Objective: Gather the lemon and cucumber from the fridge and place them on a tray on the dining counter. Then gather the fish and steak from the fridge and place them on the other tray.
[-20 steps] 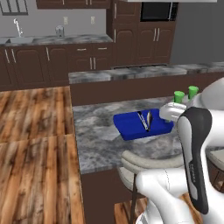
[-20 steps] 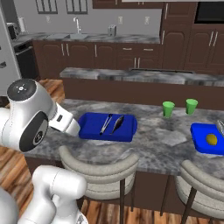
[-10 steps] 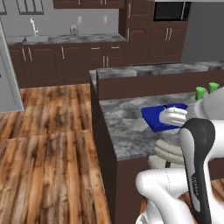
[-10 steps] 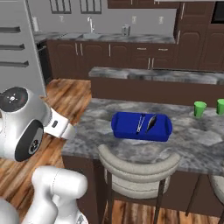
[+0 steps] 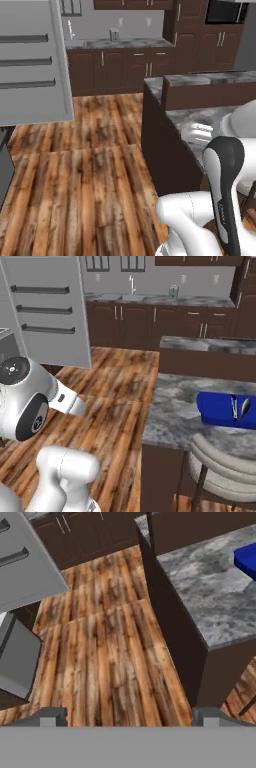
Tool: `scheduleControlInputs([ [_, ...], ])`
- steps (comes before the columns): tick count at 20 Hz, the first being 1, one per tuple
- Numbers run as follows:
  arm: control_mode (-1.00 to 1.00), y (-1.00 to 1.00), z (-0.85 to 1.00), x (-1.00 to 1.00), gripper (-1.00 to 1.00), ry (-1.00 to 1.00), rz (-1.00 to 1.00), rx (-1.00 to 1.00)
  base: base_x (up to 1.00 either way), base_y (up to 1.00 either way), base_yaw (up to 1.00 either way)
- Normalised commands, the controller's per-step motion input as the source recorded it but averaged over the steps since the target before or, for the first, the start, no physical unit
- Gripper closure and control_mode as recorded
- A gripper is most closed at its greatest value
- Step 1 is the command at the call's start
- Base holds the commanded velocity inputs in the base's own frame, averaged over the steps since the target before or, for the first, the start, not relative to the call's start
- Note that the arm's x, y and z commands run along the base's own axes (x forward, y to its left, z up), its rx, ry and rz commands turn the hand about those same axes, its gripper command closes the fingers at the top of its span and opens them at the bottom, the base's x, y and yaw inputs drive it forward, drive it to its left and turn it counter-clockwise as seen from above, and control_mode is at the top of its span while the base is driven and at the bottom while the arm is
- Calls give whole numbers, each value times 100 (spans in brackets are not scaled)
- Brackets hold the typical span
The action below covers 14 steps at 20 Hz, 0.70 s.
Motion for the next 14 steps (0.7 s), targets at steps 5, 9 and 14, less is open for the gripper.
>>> scheduleControlInputs([
  [5,100,0,0,0,-100,0,0,0,17,100,17],
  [9,100,0,0,0,-100,0,0,0,44,91,32],
  [14,100,0,0,0,-100,0,0,0,58,64,37],
])
